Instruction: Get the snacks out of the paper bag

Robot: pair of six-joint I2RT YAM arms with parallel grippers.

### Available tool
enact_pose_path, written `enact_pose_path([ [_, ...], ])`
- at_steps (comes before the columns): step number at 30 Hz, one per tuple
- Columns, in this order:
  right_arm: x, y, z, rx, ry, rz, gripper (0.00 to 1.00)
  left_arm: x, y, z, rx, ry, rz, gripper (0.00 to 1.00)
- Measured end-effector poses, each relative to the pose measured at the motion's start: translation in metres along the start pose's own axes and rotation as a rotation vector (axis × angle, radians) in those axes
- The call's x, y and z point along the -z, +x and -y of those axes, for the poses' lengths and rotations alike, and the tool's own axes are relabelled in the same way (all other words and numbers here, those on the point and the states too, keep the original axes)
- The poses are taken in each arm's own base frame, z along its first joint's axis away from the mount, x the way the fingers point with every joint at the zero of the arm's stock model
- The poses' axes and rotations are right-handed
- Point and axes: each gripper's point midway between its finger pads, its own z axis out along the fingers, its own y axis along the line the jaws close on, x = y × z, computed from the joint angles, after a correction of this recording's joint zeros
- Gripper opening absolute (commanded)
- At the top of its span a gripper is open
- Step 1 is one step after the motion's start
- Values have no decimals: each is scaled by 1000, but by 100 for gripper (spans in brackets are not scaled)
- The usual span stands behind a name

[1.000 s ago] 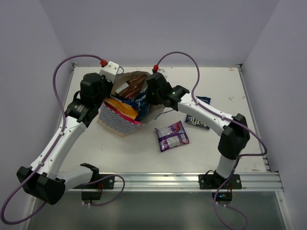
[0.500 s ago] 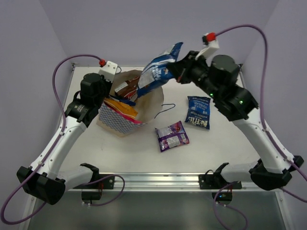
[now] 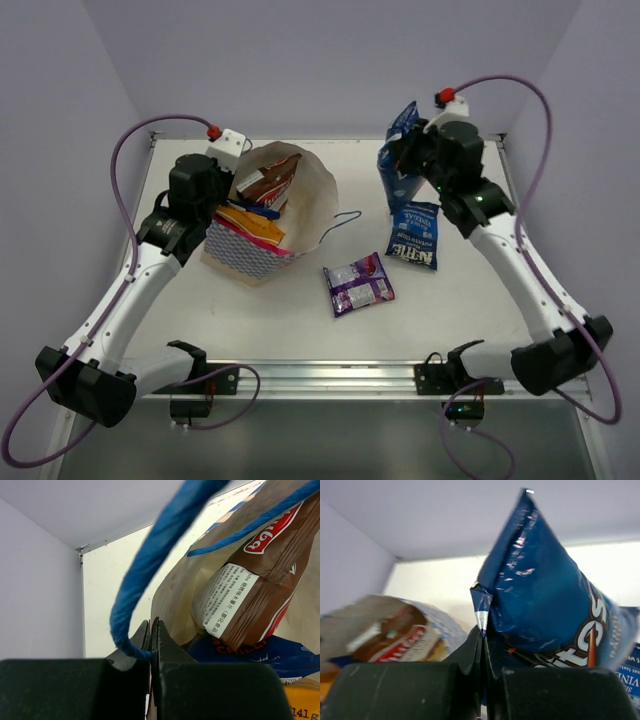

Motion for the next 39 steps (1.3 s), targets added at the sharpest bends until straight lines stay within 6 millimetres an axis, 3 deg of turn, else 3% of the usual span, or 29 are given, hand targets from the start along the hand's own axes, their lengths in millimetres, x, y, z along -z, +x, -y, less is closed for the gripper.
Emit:
enact_pose_path([
  [2, -32, 44, 19, 22, 43, -96, 0, 0, 0, 1, 0, 4, 1, 0],
  [4, -62, 103, 44, 45, 90, -231, 0, 0, 0, 1, 0, 6, 2, 0],
  [8, -89, 186, 65, 39, 91, -428, 0, 0, 0, 1, 0, 7, 2, 0],
  [9, -92, 198, 64, 27, 71, -454, 7, 0, 0, 1, 0, 7, 2, 0],
  [14, -89, 220, 64, -37, 43, -476, 49, 0, -1, 2, -1, 14, 4, 0],
  [18, -83, 220, 87, -68, 162, -480, 81, 0, -1, 3, -2, 15, 4, 0],
  [21, -65, 206, 111, -63, 275, -472, 86, 0, -1, 3, -2, 18, 5, 0],
  [23, -53, 189, 114, -42, 296, -455, 86, 0, -1, 4, -3, 22, 7, 0],
  [25, -41, 161, 100, -1, 257, -413, 86, 0, -2, 5, -4, 28, 9, 0],
  [27, -31, 125, 70, 58, 163, -336, 87, 0, -2, 5, -6, 33, 12, 0],
  [30, -11, 73, 5, 163, -45, -214, 85, 0, -3, 7, -11, 42, 18, 0],
  [32, 4, 50, -46, 239, -208, -141, 83, 0, -4, 7, -13, 48, 21, 0],
  [35, 20, 42, -111, 310, -436, -99, 75, 1, -6, 10, -22, 65, 30, 0],
  [39, 6, 76, -163, 364, -604, -148, 67, 5, -11, 14, -25, 99, 55, 0],
])
